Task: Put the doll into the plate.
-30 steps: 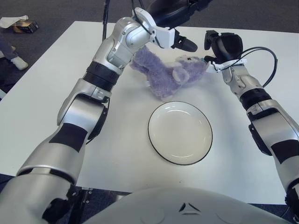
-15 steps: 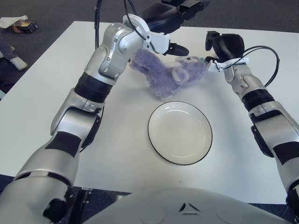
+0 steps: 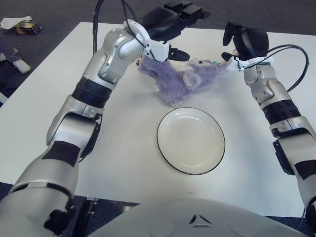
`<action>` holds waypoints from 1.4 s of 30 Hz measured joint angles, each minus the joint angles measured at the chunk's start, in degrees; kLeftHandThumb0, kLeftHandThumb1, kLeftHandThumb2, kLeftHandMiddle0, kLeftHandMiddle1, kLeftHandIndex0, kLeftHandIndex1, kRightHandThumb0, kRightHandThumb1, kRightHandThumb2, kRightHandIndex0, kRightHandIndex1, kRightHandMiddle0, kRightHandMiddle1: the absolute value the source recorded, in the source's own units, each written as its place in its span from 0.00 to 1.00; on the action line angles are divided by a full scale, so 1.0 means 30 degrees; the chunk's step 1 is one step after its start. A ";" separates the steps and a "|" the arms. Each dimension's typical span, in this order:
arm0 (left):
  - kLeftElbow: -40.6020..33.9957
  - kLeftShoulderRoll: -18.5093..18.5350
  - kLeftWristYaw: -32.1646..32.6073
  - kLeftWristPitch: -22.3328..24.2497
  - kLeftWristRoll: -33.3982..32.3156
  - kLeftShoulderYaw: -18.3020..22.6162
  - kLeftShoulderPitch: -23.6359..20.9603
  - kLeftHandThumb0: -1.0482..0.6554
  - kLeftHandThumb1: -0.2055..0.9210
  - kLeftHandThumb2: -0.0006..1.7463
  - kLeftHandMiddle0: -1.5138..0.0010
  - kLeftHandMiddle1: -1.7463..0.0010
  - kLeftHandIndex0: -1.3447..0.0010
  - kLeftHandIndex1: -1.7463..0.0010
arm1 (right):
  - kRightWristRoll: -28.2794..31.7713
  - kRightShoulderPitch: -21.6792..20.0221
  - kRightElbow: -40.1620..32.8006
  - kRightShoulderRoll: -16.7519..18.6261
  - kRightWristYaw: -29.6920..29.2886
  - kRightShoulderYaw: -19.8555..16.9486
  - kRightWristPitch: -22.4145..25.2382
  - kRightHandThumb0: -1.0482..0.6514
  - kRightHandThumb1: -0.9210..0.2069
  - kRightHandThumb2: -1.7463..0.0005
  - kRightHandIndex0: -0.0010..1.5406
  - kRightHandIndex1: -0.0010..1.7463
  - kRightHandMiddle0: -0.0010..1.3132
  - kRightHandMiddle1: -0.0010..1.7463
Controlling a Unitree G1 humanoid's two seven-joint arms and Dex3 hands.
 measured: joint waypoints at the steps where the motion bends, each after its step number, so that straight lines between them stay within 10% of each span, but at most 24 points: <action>1: 0.0119 0.0020 0.0385 -0.0146 0.0187 0.0003 0.0016 0.05 1.00 0.37 0.90 0.41 1.00 0.39 | 0.0028 0.0203 -0.0318 -0.0027 0.0245 -0.0142 0.0096 0.62 0.75 0.11 0.54 0.93 0.43 1.00; 8: 0.1202 0.0039 0.2682 -0.0546 0.0880 0.0047 0.0037 0.12 1.00 0.32 0.76 0.08 0.91 0.04 | 0.0150 0.1269 -0.2156 -0.0399 0.1294 -0.1018 0.0583 0.62 0.69 0.14 0.49 0.98 0.39 0.98; 14: 0.2569 -0.0064 0.4964 -0.0076 0.1874 0.0049 0.0037 0.18 0.99 0.26 0.46 0.01 0.61 0.00 | 0.0117 0.2077 -0.3985 -0.0876 0.2176 -0.1669 0.0994 0.61 0.53 0.25 0.43 0.97 0.27 1.00; 24: 0.3367 -0.0503 0.6930 0.0615 0.1896 0.0185 0.0128 0.23 0.90 0.35 0.29 0.00 0.38 0.00 | 0.1211 0.1973 -0.4400 -0.1746 0.4555 -0.2322 0.0181 0.61 0.34 0.44 0.28 0.94 0.29 0.95; 28: 0.3556 -0.0651 0.7471 0.0996 0.2032 0.0180 0.0177 0.24 0.86 0.39 0.26 0.00 0.34 0.00 | 0.2588 0.1346 -0.3282 -0.2523 0.6949 -0.2419 -0.1246 0.78 0.11 0.73 0.31 0.85 0.06 0.84; 33: 0.3870 -0.0720 0.7779 0.1363 0.2180 0.0171 0.0208 0.23 0.87 0.41 0.23 0.00 0.27 0.00 | 0.3772 -0.0045 -0.1966 -0.3128 1.0231 -0.2227 -0.2293 0.27 0.30 0.62 0.17 0.67 0.01 0.63; 42: 0.3249 -0.1192 0.8065 0.2020 0.2343 0.0124 0.0463 0.24 0.85 0.44 0.15 0.00 0.16 0.00 | 0.4828 -0.3916 0.1626 -0.3342 1.5026 -0.1338 -0.3874 0.14 0.25 0.68 0.09 0.45 0.00 0.41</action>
